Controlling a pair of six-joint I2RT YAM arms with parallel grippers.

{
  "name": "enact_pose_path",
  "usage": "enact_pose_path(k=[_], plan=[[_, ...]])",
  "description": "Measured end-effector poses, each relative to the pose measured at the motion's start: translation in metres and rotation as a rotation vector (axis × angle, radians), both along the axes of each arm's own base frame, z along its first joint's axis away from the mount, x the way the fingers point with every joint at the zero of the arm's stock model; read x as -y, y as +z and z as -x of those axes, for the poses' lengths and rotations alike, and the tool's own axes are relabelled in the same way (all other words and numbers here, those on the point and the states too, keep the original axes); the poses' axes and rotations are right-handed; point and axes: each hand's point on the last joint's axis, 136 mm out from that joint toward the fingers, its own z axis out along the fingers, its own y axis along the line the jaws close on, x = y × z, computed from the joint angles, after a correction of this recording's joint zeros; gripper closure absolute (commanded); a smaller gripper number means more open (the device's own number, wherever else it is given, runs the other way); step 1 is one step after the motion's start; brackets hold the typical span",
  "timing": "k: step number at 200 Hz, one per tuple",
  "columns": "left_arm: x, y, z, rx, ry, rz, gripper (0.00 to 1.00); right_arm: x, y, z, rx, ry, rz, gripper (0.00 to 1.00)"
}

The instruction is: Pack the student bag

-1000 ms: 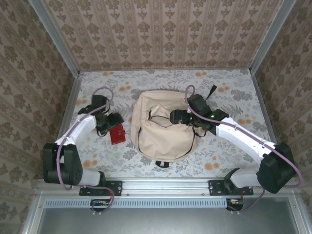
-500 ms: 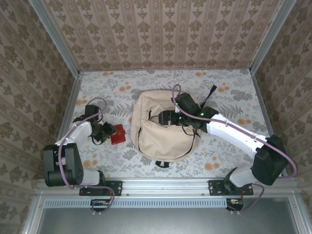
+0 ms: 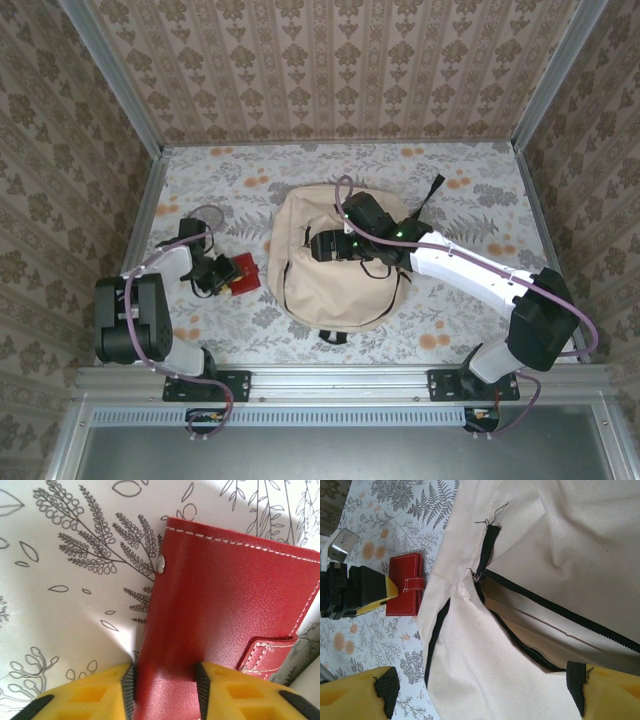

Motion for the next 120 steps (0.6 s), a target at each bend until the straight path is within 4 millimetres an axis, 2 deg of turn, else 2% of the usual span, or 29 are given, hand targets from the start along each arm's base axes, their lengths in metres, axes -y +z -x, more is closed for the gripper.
enact_pose_path(k=[59, 94, 120], plan=[[0.003, 0.007, -0.005, 0.035, -0.001, 0.021, 0.94, 0.0, 0.0, 0.0, -0.001, -0.001, 0.001, 0.1], [0.001, 0.031, -0.011, 0.126, 0.009, 0.001, 1.0, 0.0, 0.0, 0.0, 0.0, -0.001, 0.0, 0.09], [0.003, 0.05, -0.014, 0.187, 0.005, -0.015, 1.0, 0.001, 0.005, 0.001, 0.008, -0.002, -0.008, 0.09]])
